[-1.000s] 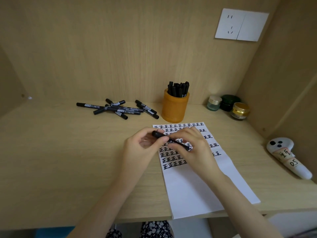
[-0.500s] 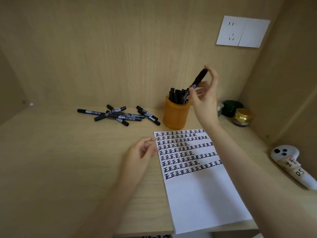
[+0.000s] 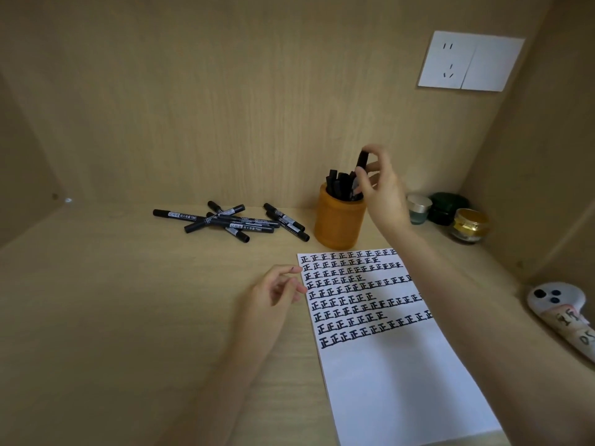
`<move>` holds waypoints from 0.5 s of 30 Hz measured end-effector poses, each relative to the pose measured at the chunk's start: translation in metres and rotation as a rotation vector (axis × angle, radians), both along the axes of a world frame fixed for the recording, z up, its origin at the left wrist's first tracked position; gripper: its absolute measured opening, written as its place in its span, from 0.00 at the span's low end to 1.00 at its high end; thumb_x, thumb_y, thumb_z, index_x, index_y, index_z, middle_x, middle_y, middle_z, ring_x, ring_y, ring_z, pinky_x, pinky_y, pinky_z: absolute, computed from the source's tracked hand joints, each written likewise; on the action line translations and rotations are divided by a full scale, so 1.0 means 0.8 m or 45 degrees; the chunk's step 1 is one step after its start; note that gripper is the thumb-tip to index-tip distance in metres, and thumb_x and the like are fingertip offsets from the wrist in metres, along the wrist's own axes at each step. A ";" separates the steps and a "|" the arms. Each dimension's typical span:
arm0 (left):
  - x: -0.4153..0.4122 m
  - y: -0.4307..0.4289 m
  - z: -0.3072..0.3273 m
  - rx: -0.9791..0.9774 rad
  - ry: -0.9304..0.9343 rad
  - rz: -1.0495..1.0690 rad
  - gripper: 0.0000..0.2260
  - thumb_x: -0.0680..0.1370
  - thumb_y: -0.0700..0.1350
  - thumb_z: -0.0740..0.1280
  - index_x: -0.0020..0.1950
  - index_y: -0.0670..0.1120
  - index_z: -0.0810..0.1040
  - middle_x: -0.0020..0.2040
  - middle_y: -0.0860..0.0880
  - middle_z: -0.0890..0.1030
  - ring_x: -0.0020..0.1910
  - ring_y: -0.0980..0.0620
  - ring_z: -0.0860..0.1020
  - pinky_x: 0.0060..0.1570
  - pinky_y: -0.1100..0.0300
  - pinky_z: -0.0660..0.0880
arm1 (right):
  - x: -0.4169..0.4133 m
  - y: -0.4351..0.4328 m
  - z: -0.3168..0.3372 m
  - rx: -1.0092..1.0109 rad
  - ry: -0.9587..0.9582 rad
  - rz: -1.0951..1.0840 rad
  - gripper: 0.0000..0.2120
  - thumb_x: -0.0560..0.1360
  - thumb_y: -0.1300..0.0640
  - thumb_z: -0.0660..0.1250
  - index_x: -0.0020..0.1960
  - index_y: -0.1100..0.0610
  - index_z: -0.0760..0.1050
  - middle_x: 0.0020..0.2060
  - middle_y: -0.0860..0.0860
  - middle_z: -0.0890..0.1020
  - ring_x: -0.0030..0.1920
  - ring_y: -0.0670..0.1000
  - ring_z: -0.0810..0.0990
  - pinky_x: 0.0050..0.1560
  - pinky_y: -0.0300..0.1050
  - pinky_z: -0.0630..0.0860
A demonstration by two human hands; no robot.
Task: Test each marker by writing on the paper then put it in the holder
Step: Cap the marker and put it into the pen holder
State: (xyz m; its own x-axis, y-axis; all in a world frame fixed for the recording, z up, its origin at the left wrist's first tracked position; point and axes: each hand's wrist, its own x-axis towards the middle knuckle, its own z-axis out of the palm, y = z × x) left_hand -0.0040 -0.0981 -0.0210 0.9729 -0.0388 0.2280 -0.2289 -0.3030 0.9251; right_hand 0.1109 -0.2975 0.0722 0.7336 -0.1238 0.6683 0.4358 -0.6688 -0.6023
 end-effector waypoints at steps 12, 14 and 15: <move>0.002 0.001 0.000 -0.080 0.068 0.017 0.09 0.78 0.42 0.63 0.54 0.56 0.76 0.42 0.56 0.83 0.44 0.60 0.80 0.50 0.60 0.77 | -0.007 -0.004 -0.022 -0.286 -0.047 -0.206 0.17 0.80 0.62 0.60 0.69 0.58 0.71 0.54 0.55 0.72 0.44 0.45 0.71 0.41 0.32 0.64; 0.004 0.002 -0.001 -0.097 0.058 0.025 0.09 0.79 0.42 0.63 0.53 0.57 0.75 0.43 0.56 0.83 0.43 0.60 0.80 0.50 0.61 0.76 | -0.021 0.008 -0.031 -0.232 -0.137 -0.155 0.15 0.79 0.63 0.61 0.66 0.59 0.72 0.52 0.52 0.73 0.42 0.44 0.71 0.40 0.31 0.64; 0.005 0.003 -0.001 -0.108 0.053 0.031 0.09 0.79 0.42 0.63 0.52 0.57 0.75 0.43 0.55 0.83 0.43 0.59 0.80 0.50 0.62 0.76 | -0.026 0.017 -0.040 -0.235 -0.130 -0.104 0.12 0.79 0.63 0.62 0.62 0.60 0.75 0.50 0.52 0.75 0.41 0.44 0.71 0.40 0.32 0.65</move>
State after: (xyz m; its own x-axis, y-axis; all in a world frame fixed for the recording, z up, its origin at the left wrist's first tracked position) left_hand -0.0002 -0.0959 -0.0217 0.9820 0.0031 0.1886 -0.1830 -0.2283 0.9562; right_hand 0.0898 -0.2837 0.0400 0.6536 -0.0486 0.7553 0.4282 -0.7991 -0.4220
